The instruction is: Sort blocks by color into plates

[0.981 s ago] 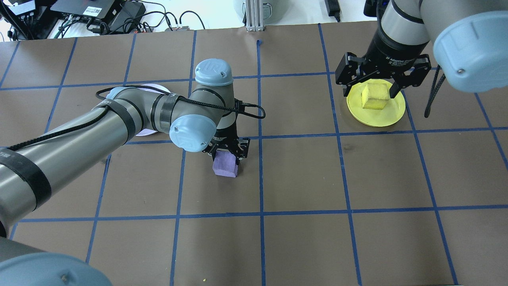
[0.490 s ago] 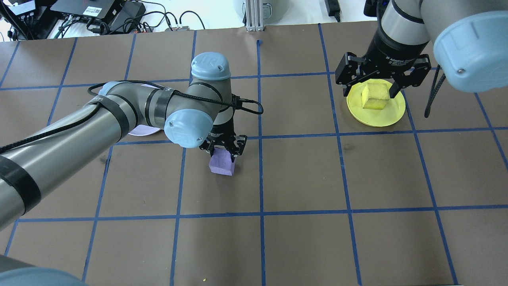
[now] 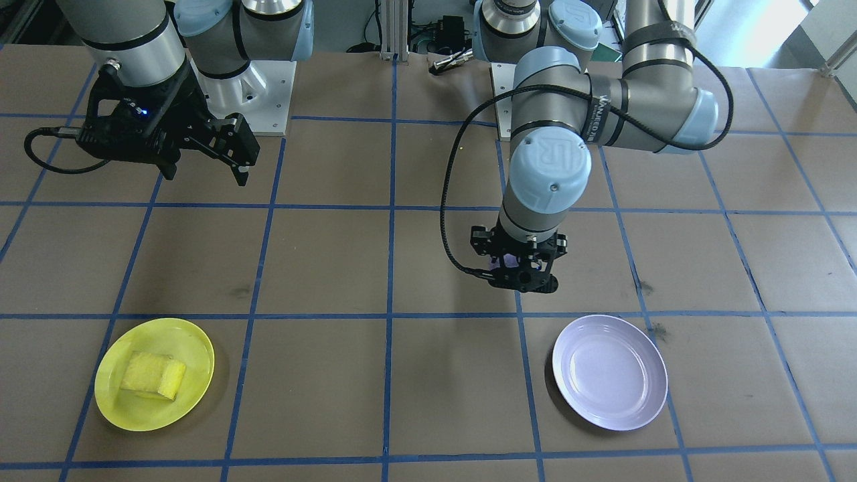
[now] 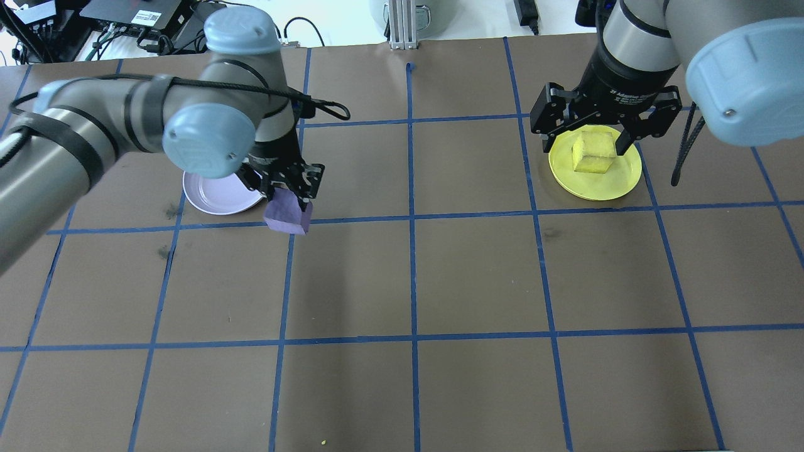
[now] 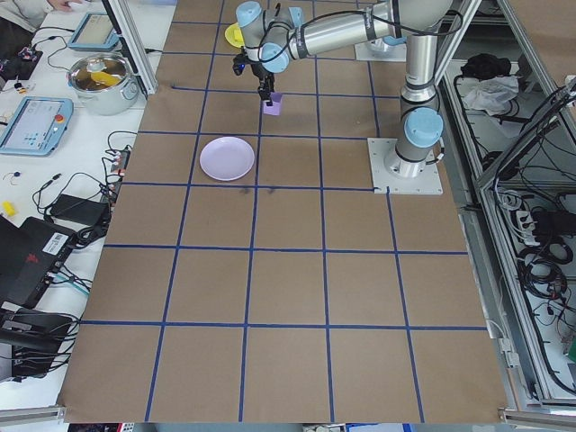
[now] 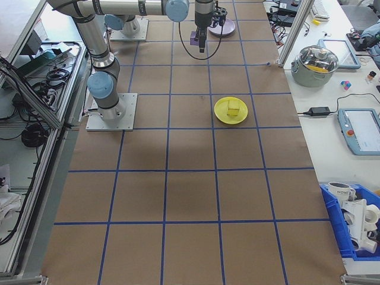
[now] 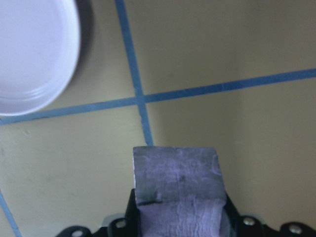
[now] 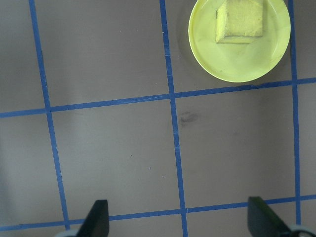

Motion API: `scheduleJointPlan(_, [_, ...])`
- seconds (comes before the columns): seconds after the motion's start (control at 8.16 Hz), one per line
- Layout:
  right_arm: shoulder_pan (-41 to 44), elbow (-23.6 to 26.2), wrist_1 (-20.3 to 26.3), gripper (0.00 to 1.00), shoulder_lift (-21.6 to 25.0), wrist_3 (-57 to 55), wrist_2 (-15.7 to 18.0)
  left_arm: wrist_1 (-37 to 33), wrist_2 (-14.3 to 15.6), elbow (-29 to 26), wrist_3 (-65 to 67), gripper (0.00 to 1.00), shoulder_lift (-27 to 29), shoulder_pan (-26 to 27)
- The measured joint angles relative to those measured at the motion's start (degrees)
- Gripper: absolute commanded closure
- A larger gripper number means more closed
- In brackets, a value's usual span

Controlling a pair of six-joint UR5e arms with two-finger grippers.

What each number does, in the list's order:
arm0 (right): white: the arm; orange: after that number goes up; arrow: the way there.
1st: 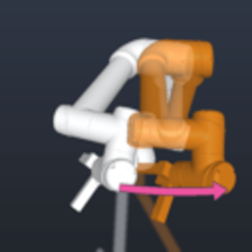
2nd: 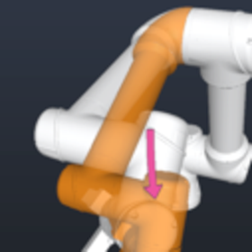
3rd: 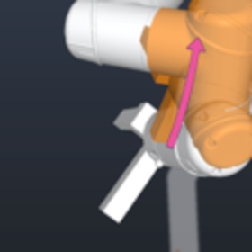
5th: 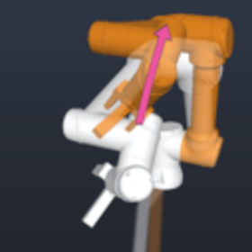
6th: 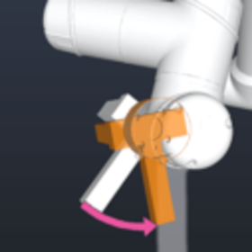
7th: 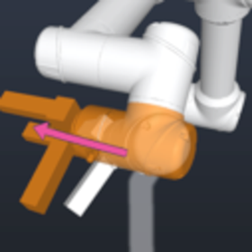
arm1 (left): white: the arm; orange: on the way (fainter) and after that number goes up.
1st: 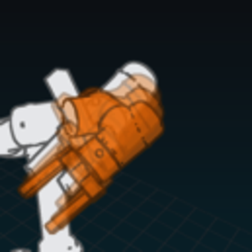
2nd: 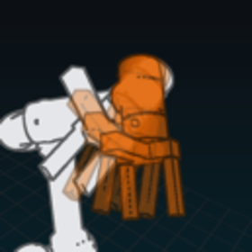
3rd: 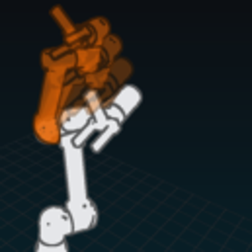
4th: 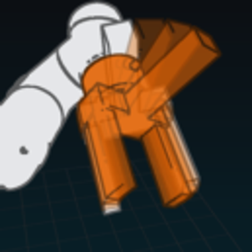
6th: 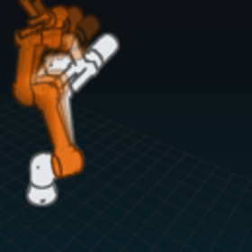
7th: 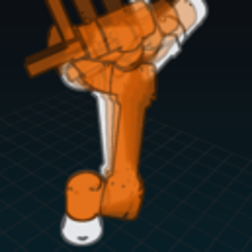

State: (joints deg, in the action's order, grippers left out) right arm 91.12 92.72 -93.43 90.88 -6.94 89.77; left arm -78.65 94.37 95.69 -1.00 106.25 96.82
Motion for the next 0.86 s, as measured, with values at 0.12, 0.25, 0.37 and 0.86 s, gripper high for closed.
scheduleJointPlan(0.12, [0.01,0.0,0.0,0.0,0.0,0.0,-0.02,-0.24,0.02,-2.15,-4.01,1.0,-0.38,-3.37])
scheduleJointPlan(0.25, [0.01,0.0,0.0,0.0,0.0,0.0,-0.03,-0.09,0.02,-4.34,-7.79,1.0,0.02,-6.63])
scheduleJointPlan(0.37, [0.02,0.0,0.0,0.0,0.0,0.0,-0.03,0.2,0.01,-6.21,-10.93,1.0,0.86,-9.49])
scheduleJointPlan(0.86, [0.0,0.0,0.0,0.0,0.0,0.0,0.05,7.82,-0.17,-7.97,-18.5,1.0,5.23,-14.37])
